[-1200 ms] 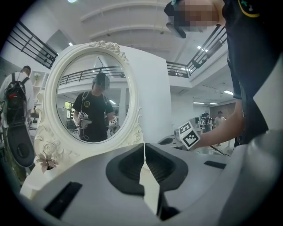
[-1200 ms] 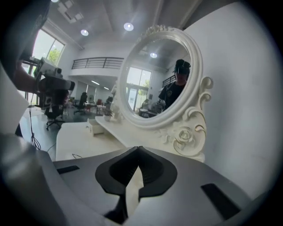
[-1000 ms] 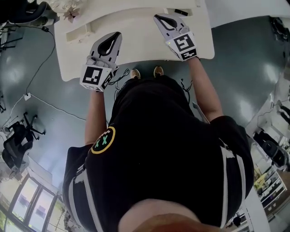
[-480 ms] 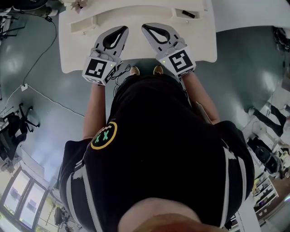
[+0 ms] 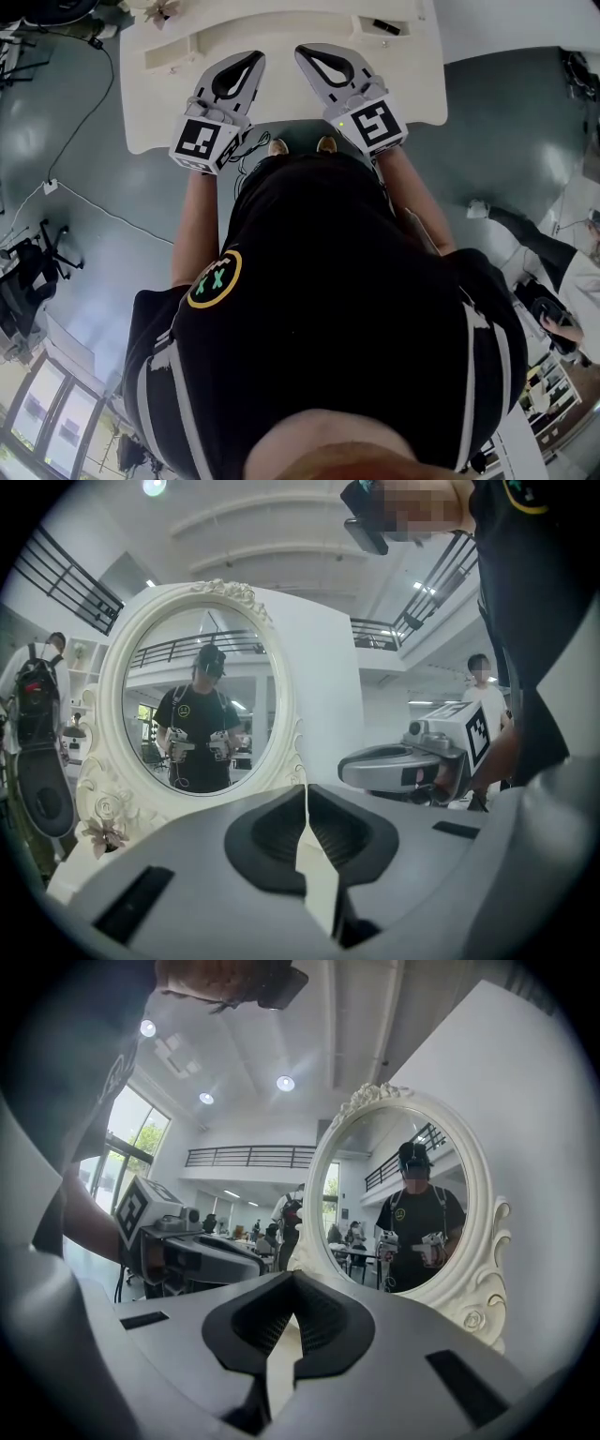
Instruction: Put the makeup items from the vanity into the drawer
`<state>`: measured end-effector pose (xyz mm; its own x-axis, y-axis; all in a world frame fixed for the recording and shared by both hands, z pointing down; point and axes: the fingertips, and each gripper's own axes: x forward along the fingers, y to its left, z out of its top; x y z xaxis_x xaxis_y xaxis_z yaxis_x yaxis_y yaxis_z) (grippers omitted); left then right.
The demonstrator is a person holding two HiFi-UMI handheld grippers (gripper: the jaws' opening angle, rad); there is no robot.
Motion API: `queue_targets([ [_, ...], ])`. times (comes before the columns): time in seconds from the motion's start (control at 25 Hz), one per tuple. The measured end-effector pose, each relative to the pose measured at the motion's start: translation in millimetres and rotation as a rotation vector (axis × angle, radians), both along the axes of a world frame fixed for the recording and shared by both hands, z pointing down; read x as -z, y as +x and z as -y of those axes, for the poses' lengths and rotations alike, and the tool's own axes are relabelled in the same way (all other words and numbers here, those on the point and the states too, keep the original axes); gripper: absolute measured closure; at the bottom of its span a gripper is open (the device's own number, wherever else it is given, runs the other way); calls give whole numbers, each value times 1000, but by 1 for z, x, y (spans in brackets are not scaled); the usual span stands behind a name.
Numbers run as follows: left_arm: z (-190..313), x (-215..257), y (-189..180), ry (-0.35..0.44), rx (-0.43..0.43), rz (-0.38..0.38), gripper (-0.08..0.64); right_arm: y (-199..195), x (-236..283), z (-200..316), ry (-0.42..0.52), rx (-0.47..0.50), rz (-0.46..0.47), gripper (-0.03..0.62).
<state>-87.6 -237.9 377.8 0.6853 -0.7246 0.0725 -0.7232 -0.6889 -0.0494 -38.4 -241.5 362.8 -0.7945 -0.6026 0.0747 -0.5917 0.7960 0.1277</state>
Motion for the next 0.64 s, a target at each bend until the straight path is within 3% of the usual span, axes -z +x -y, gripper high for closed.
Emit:
queue_targets([
  [0.64,-4,1,-3,19,-10,1,532,1,3,-2,46,-24,-9,572],
])
